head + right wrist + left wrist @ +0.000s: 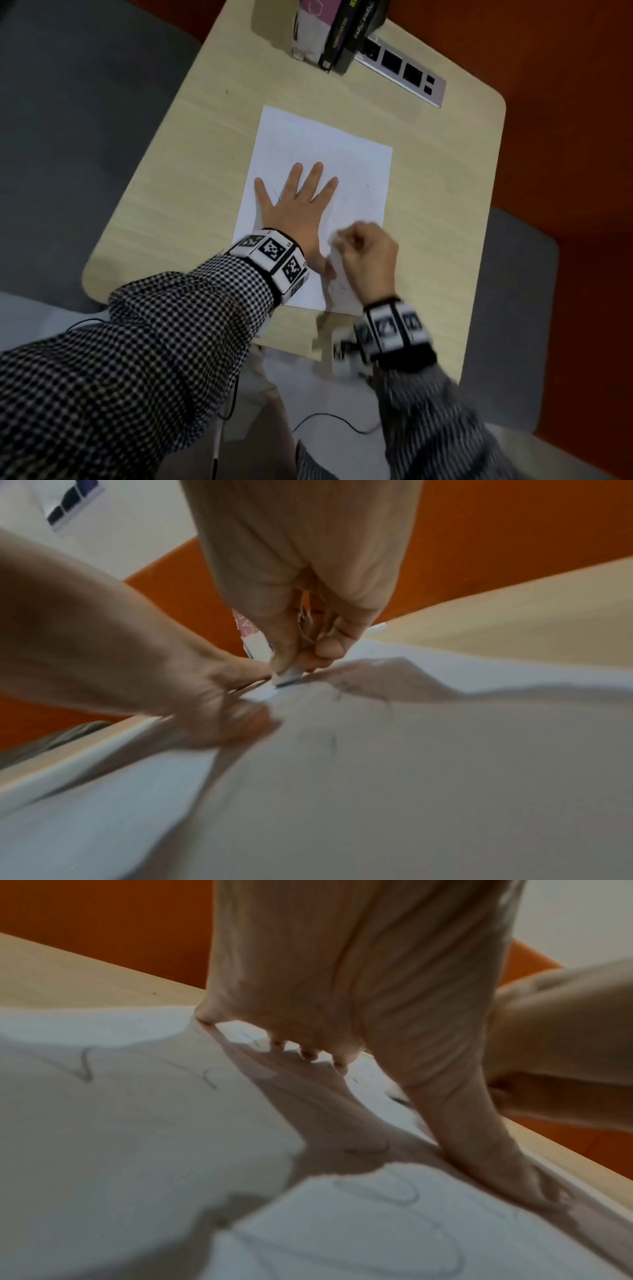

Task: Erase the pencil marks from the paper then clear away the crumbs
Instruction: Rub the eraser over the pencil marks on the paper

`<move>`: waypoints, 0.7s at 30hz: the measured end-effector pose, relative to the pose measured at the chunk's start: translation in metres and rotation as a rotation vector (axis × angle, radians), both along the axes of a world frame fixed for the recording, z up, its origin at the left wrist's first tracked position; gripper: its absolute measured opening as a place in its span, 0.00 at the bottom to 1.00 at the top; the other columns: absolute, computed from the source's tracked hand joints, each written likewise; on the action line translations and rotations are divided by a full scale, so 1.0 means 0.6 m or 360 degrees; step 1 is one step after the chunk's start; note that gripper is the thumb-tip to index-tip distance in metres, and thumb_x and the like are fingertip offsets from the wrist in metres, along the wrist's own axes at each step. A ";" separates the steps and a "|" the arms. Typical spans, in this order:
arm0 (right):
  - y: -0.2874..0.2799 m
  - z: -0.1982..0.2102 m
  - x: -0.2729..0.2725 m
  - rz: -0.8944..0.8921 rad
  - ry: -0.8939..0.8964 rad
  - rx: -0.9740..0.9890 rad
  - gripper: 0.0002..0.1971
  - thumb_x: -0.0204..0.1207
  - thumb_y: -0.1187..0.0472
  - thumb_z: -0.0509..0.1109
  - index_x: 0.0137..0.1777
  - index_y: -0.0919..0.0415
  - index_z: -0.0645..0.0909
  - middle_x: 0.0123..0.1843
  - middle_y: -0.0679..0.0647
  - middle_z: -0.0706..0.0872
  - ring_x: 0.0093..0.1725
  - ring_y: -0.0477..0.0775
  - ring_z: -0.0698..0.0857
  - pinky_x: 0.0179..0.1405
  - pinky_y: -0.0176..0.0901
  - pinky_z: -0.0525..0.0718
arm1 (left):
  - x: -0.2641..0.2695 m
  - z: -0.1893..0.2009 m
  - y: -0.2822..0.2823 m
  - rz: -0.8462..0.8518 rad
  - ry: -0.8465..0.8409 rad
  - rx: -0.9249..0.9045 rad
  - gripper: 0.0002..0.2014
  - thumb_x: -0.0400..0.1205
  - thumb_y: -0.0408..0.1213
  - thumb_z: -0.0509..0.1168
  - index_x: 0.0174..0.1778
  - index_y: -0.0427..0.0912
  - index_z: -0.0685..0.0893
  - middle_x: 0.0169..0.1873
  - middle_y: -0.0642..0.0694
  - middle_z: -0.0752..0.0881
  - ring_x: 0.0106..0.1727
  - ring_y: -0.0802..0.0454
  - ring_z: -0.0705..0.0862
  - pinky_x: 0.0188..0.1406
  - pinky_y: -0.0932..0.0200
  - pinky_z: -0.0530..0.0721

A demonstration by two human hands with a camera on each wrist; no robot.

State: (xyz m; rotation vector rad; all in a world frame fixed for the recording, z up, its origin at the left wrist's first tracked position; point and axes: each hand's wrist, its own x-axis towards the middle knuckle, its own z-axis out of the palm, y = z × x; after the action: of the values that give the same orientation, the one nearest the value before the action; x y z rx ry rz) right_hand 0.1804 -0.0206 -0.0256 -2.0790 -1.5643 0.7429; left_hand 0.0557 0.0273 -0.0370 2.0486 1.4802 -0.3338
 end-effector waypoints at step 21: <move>0.005 -0.003 -0.002 0.0084 -0.0035 0.0053 0.05 0.67 0.69 0.72 0.32 0.66 0.82 0.35 0.61 0.87 0.36 0.58 0.83 0.35 0.42 0.79 | 0.003 -0.001 0.004 0.0029 0.0016 -0.0027 0.70 0.60 0.67 0.77 0.82 0.57 0.28 0.81 0.52 0.25 0.82 0.45 0.26 0.71 0.17 0.38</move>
State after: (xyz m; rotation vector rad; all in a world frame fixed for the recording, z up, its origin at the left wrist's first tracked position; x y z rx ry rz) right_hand 0.1791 -0.0178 -0.0276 -2.0357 -1.6376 0.7099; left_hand 0.0578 0.0296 -0.0374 2.0221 1.4962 -0.3489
